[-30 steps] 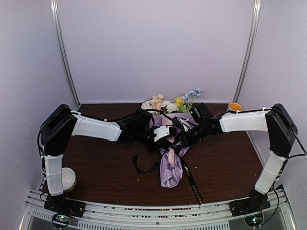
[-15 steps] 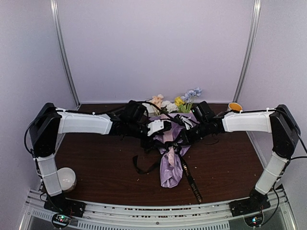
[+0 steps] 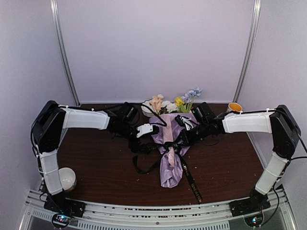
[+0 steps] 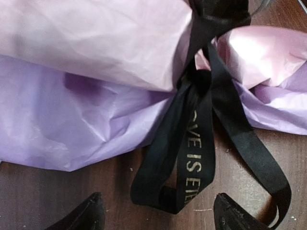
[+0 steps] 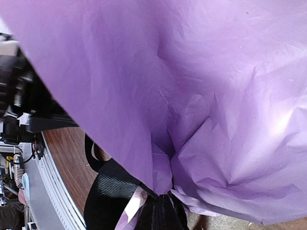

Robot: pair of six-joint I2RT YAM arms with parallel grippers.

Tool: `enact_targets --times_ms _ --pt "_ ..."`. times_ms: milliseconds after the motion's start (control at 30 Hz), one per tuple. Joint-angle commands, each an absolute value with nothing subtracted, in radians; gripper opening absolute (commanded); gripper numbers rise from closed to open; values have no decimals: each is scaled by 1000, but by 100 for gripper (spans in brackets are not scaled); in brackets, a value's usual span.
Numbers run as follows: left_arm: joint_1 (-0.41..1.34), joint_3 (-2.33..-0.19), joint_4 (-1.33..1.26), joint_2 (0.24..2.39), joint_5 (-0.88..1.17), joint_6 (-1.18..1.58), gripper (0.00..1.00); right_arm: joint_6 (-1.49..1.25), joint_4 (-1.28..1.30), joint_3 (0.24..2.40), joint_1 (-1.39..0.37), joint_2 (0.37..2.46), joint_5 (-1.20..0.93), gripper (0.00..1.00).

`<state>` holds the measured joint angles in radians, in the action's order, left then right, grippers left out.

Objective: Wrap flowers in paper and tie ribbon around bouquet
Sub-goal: Tie the half-tied ribbon around the folded bouquet.

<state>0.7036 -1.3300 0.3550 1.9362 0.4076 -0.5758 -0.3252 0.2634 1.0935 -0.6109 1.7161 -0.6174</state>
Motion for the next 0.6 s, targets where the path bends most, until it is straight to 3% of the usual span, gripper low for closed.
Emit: enact_targets --times_ms 0,233,300,500,567 --pt "710 -1363 331 1999 424 -531 81 -345 234 1077 -610 1674 -589 0" --pt "710 -1363 304 2036 392 -521 78 -352 224 1063 -610 1662 -586 0" --pt "710 -1373 298 2044 370 -497 64 -359 214 1056 -609 1662 -590 0" --pt "711 -1296 275 1970 376 -473 5 -393 219 1031 -608 1615 -528 0" --pt "711 -1287 282 1960 358 -446 0 -412 219 1001 -602 1582 -488 0"
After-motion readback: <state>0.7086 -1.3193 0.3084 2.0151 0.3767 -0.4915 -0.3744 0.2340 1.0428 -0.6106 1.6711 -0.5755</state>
